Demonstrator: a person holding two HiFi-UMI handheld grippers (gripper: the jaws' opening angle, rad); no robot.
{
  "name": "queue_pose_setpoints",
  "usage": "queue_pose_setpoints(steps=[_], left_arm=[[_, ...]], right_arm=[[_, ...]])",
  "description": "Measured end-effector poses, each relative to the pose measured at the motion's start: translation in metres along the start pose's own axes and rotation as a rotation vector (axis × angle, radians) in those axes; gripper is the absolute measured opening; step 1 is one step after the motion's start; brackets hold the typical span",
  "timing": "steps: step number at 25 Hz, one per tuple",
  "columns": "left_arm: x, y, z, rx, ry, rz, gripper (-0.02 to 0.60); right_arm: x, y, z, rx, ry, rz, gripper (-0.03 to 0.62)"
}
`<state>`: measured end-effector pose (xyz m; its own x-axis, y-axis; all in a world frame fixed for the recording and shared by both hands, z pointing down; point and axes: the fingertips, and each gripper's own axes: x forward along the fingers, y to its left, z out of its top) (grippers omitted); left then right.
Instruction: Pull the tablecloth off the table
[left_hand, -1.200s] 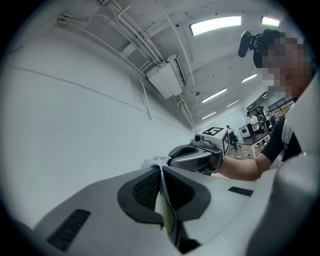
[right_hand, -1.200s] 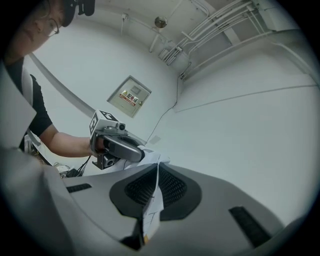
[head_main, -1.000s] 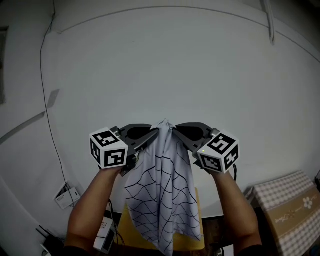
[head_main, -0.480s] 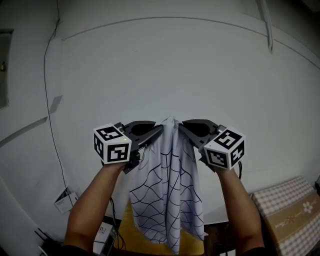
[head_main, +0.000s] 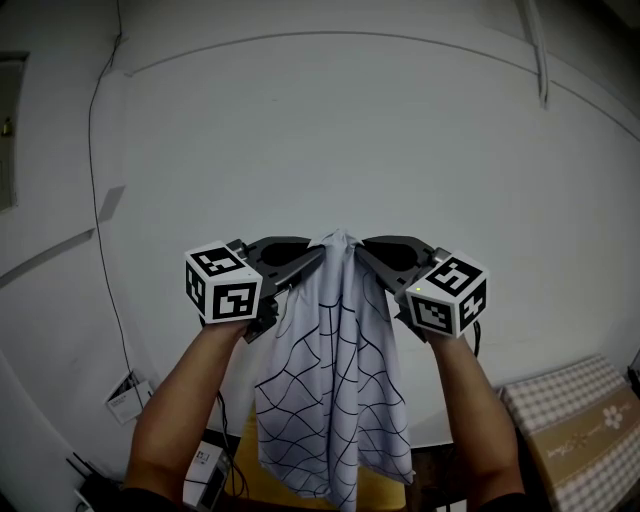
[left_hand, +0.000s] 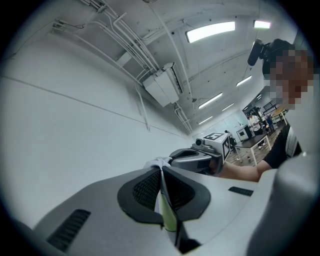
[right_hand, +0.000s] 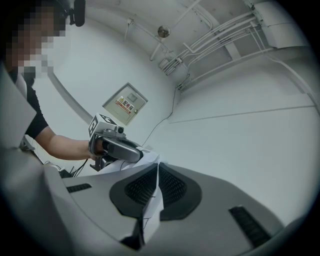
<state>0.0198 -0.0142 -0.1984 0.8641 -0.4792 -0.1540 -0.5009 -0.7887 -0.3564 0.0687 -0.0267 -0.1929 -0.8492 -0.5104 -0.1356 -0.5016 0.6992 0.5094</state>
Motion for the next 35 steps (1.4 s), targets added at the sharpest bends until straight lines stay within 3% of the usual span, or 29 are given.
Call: queue_pose_setpoints(steps=[20, 35], left_arm=[[-0.004, -0.008, 0.009, 0.029, -0.018, 0.002, 0.017], [-0.012, -0.018, 0.033, 0.092, -0.041, 0.0, 0.017]], right_arm=[[-0.011, 0.005, 0.01, -0.036, -0.023, -0.024, 0.025], [-0.024, 0.001, 0.031, -0.07, -0.057, -0.076, 0.025]])
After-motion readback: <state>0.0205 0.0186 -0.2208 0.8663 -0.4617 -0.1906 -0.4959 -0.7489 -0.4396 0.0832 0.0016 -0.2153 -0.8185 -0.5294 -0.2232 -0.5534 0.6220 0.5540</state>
